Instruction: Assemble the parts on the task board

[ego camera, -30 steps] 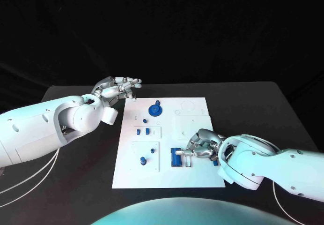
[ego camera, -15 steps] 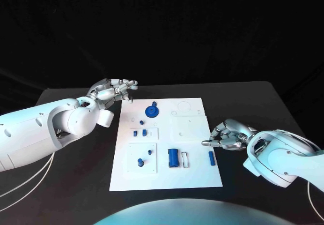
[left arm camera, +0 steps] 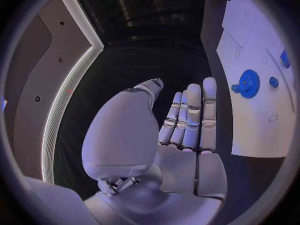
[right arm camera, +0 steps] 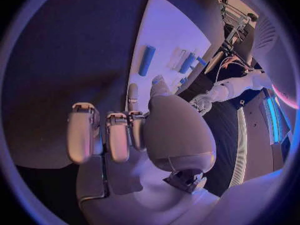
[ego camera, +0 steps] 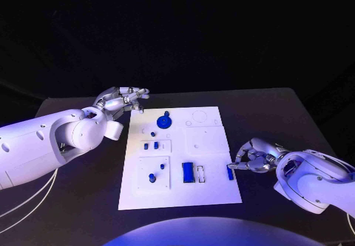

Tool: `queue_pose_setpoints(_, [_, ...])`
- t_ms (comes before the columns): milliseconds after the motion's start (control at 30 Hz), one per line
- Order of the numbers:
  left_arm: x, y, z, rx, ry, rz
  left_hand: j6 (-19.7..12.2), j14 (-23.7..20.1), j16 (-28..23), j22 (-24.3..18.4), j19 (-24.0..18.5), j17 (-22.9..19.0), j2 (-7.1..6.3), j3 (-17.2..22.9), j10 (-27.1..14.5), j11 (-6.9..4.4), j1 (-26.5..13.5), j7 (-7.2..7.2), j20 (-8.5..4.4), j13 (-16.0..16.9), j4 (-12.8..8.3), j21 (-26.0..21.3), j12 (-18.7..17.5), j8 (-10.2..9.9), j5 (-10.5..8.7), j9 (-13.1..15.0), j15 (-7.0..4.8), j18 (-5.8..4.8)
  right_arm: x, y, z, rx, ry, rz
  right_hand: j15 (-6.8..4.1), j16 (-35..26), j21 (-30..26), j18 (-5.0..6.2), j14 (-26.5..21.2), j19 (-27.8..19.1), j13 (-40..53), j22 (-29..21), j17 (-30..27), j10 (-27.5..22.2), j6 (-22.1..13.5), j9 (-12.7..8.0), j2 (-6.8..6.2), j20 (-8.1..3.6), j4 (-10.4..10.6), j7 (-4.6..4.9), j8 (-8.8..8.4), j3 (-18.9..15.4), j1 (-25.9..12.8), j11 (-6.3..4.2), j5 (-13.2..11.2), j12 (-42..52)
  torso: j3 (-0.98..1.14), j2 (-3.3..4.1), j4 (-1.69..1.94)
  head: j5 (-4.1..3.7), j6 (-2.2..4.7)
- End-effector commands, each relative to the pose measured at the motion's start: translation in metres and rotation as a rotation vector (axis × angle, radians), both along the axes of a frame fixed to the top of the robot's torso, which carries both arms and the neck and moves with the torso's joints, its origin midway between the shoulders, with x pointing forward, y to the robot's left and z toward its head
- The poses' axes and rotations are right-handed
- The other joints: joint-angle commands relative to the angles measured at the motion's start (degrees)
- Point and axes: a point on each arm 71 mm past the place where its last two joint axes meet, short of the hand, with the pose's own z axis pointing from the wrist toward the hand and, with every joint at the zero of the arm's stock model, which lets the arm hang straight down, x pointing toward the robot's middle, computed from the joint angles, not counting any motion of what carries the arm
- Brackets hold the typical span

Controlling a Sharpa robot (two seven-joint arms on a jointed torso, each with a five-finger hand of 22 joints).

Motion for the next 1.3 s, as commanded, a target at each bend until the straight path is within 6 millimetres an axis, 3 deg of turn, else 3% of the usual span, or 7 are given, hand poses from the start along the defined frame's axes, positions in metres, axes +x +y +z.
queue_pose_setpoints(33, [0.000, -0.002, 0.001, -0.006, -0.010, -0.012, -0.46, -0.30, 0.24, -0.06, 0.15, 0.08, -0.06, -0.25, -0.27, -0.07, 0.70, -0.12, 0.29, 0.04, -0.07, -0.33, 0.38, 0.35, 0.03, 0.05, 0.00, 0.78, -0.002, 0.004, -0.004, -0.048, 0.001, 0.043, 0.43, -0.21, -0.16, -0.95, 4.85, 1.46, 12.92, 11.54, 9.82, 4.76, 0.61, -0.04, -0.15, 0.40, -0.21, 0.00, -0.41, -0.07, 0.83, 0.20, 0.02, -0.19, 0.04, 0.06, -0.01, -0.11, 0.06])
queue_pose_setpoints(500, [0.000, -0.001, 0.000, -0.005, -0.007, -0.012, -0.46, -0.30, 0.24, -0.06, 0.15, 0.08, -0.06, -0.25, -0.27, -0.07, 0.70, -0.12, 0.29, 0.04, -0.07, -0.33, 0.38, 0.35, 0.03, 0.05, 0.00, 0.78, -0.006, 0.017, -0.016, -0.053, 0.029, 0.076, 0.29, -0.16, -0.01, -0.98, 4.89, 1.53, 12.98, 11.61, 10.00, 4.80, 1.63, 0.17, -0.10, 0.32, -0.11, -0.29, -0.14, 0.03, 1.64, -0.02, 0.02, -0.10, -0.07, -0.03, -0.01, 0.16, -0.18])
queue_pose_setpoints(900, [0.000, -0.001, 0.000, -0.004, -0.006, -0.013, -0.46, -0.30, 0.24, -0.06, 0.15, 0.08, -0.06, -0.25, -0.27, -0.07, 0.70, -0.12, 0.29, 0.04, -0.07, -0.33, 0.38, 0.35, 0.03, 0.05, 0.00, 0.78, -0.008, 0.025, -0.025, -0.141, 0.025, 0.124, 0.12, -0.26, -0.31, -0.95, 4.85, 1.49, 12.91, 11.61, 9.84, 4.74, 1.51, 0.07, -0.52, 0.11, -0.52, -0.37, -1.05, 0.88, 6.36, -0.15, 0.09, -0.32, -0.09, -0.06, 0.04, 0.25, -0.33])
queue_pose_setpoints(933, [0.000, -0.001, 0.000, -0.004, -0.005, -0.014, -0.46, -0.30, 0.24, -0.06, 0.15, 0.08, -0.06, -0.25, -0.27, -0.07, 0.70, -0.12, 0.29, 0.04, -0.07, -0.33, 0.38, 0.35, 0.03, 0.05, 0.00, 0.78, -0.008, 0.026, -0.025, -0.150, 0.020, 0.128, 0.10, -0.27, -0.32, -0.95, 4.84, 1.49, 12.88, 11.61, 9.82, 4.72, 1.54, 0.00, -0.46, 0.10, -0.54, -0.40, -1.21, 1.45, 7.18, -0.17, 0.19, -0.39, -0.07, -0.06, 0.04, 0.24, -0.31])
queue_pose_setpoints(1000, [0.000, -0.001, 0.000, -0.005, -0.005, -0.014, -0.46, -0.30, 0.24, -0.06, 0.15, 0.08, -0.06, -0.25, -0.27, -0.07, 0.70, -0.12, 0.29, 0.04, -0.07, -0.33, 0.38, 0.35, 0.03, 0.05, 0.00, 0.78, -0.008, 0.028, -0.027, -0.165, 0.010, 0.134, 0.14, -0.32, -0.46, -0.94, 4.83, 1.48, 12.88, 11.61, 9.77, 4.71, 1.95, -0.57, -1.74, 0.08, 0.07, -0.34, -2.15, 5.44, 8.92, -0.15, 0.26, -0.44, -0.05, -0.05, 0.07, 0.22, -0.30])
queue_pose_setpoints(1100, [0.000, -0.001, 0.000, -0.004, -0.005, -0.014, -0.50, -0.33, 0.26, -0.08, 0.13, 0.09, 0.02, -0.39, -0.35, -0.06, 0.80, -0.11, 0.30, 0.03, -0.02, -0.39, 0.49, 0.43, 0.04, 0.10, 0.01, 0.79, -0.007, 0.030, -0.028, -0.180, -0.003, 0.137, 0.11, -0.31, -0.49, -0.94, 4.84, 1.50, 12.91, 11.62, 9.81, 4.72, 2.27, -0.89, -2.27, 0.05, -0.07, -0.42, -2.71, 7.88, 10.10, -0.20, 0.28, -0.43, -0.06, -0.05, 0.06, 0.32, -0.32])
queue_pose_setpoints(1300, [0.000, 0.000, 0.000, -0.003, -0.004, -0.013, -0.50, -0.33, 0.26, -0.08, 0.13, 0.09, 0.02, -0.39, -0.35, -0.06, 0.80, -0.11, 0.30, 0.03, -0.02, -0.39, 0.49, 0.43, 0.04, 0.10, 0.01, 0.79, -0.006, 0.033, -0.026, -0.159, -0.038, 0.124, -0.07, -0.21, -0.14, -1.03, 4.92, 1.71, 13.07, 11.75, 10.19, 4.80, 3.28, -1.81, -3.44, -0.09, -0.13, -0.58, -4.21, 16.36, 12.70, -0.40, 0.37, -0.19, -0.09, -0.03, 0.05, 0.29, -0.28])
